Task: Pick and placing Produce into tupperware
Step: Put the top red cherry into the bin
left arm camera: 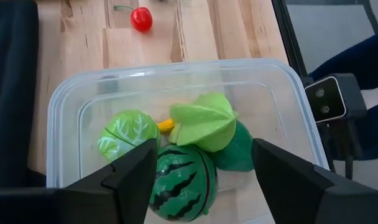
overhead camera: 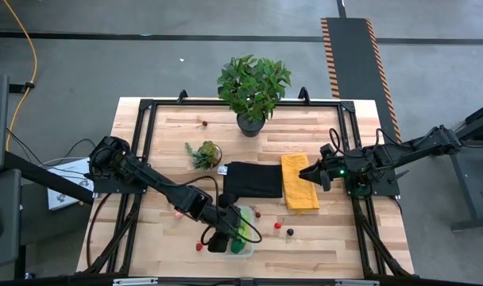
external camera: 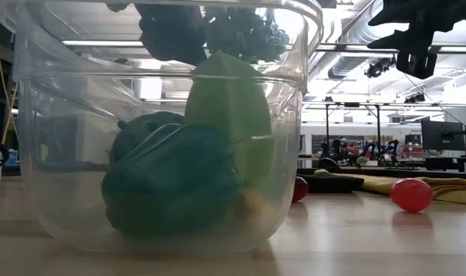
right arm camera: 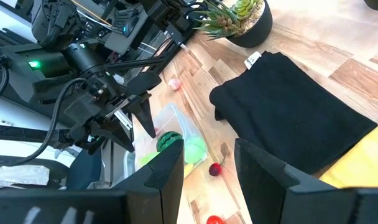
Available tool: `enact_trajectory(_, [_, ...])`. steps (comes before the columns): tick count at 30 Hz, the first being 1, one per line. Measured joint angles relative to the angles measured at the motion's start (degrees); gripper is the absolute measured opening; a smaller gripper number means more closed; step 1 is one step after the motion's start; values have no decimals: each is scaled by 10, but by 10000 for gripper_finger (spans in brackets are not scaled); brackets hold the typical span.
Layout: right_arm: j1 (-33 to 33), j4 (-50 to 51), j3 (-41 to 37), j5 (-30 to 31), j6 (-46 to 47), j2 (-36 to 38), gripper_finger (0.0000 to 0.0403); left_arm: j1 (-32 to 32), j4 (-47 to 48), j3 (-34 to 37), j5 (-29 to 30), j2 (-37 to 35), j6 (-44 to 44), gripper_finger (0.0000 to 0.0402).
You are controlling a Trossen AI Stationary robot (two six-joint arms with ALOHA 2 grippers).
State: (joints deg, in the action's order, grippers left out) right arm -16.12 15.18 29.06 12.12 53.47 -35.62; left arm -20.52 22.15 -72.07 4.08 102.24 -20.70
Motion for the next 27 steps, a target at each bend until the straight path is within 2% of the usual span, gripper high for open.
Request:
enact_trajectory(2, [0,0,0,0,0,0,133,7,1,0,-10,0,-19,233])
enact_trajectory(8, [0,0,0,0,-3,0,133,49,6,-2,-96,-9,-74,200])
enact_trajectory(15, [0,0,0,-7,-15,0,133,79,20,-59,-161,-9,-72,157])
enact_trajectory(20, [0,0,0,-15,-25,0,133,82,44,-130,-159,-9,-54,121])
enact_trajectory(27, [0,0,0,-19,-45,0,133,82,172,-239,-86,-9,-25,67])
